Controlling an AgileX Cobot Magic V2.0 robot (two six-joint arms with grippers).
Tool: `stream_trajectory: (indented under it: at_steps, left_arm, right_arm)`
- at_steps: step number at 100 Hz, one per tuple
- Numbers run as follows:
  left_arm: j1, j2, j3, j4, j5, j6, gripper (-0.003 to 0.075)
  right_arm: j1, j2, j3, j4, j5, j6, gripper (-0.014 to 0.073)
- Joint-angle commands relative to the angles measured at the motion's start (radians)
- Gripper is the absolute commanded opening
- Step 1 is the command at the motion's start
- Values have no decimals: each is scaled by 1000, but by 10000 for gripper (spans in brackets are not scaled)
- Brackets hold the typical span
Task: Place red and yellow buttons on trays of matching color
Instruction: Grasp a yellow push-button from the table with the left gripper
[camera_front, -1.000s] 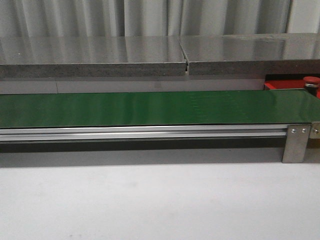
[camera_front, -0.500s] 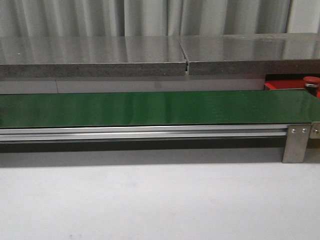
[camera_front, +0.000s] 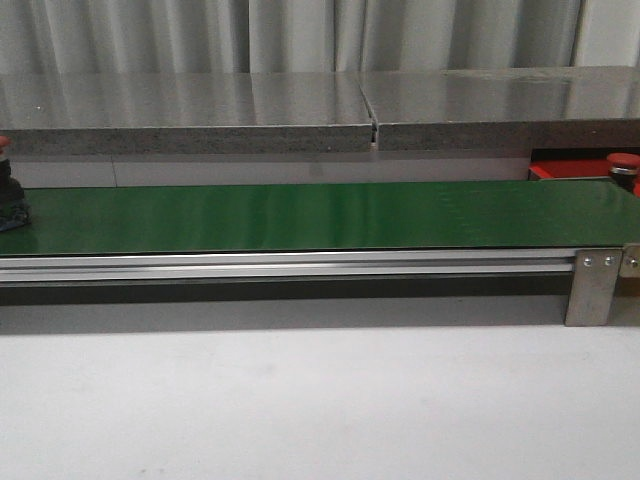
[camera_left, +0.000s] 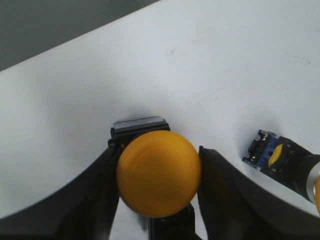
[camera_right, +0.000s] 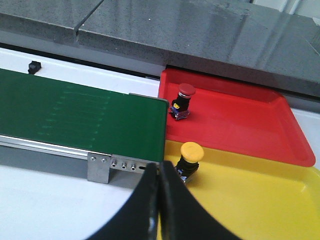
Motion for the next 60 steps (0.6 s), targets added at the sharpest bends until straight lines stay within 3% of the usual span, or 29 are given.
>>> stream_trajectory:
  at_steps: [1,47,60]
  left_arm:
    - [2,-58,-32,-8,-24,-10,314]
    - [2,-149,-32,-7,-45,-8,314]
    - [-1,-212,-32,-9,-26,47,314]
  right_arm:
    - [-1,7,-25,1,-70,-7,-68]
    - [-1,7,-25,1,-70,-7,-68]
    - [-1,7,-25,1,-70,-7,-68]
